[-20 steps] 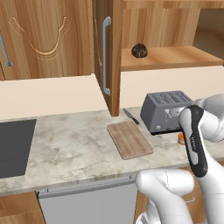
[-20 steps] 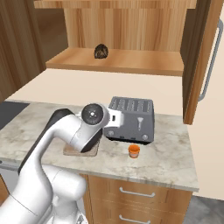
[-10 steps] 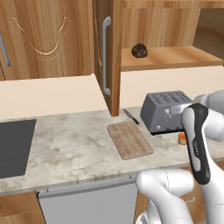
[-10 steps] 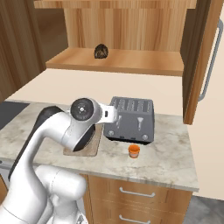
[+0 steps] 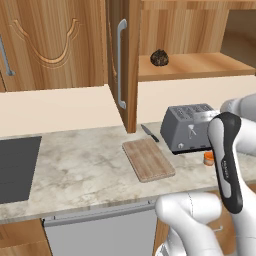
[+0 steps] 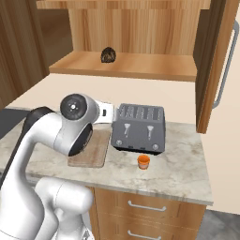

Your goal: Pick the bread, place it on the cutting board, pick the jam, place it on the counter, and close the cabinet.

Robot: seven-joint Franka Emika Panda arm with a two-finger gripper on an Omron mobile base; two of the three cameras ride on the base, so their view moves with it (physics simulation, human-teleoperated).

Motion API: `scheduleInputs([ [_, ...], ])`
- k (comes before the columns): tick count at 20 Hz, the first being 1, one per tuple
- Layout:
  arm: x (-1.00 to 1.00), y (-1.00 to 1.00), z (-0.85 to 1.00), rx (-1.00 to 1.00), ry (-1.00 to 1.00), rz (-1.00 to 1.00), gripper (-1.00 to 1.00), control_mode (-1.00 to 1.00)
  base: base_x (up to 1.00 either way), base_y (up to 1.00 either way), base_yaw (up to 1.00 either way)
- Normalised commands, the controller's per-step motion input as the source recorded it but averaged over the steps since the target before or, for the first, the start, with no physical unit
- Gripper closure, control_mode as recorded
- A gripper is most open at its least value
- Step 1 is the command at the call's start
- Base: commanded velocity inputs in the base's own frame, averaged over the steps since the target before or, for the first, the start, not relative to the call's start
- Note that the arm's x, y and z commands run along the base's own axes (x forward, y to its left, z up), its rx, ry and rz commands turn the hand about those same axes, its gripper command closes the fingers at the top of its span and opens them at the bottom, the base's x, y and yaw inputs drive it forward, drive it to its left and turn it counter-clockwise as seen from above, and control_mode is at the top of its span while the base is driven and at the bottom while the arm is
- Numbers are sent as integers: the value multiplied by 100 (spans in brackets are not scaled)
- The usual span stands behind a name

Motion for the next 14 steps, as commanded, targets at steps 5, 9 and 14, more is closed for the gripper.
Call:
scheduleInputs([
  [5,-1,20,29,0,-12,0,-100,-100,0,0,0],
  [9,0,16,29,0,-12,0,-100,-100,0,0,0],
  [14,0,11,28,0,-12,0,-100,-100,0,0,0],
])
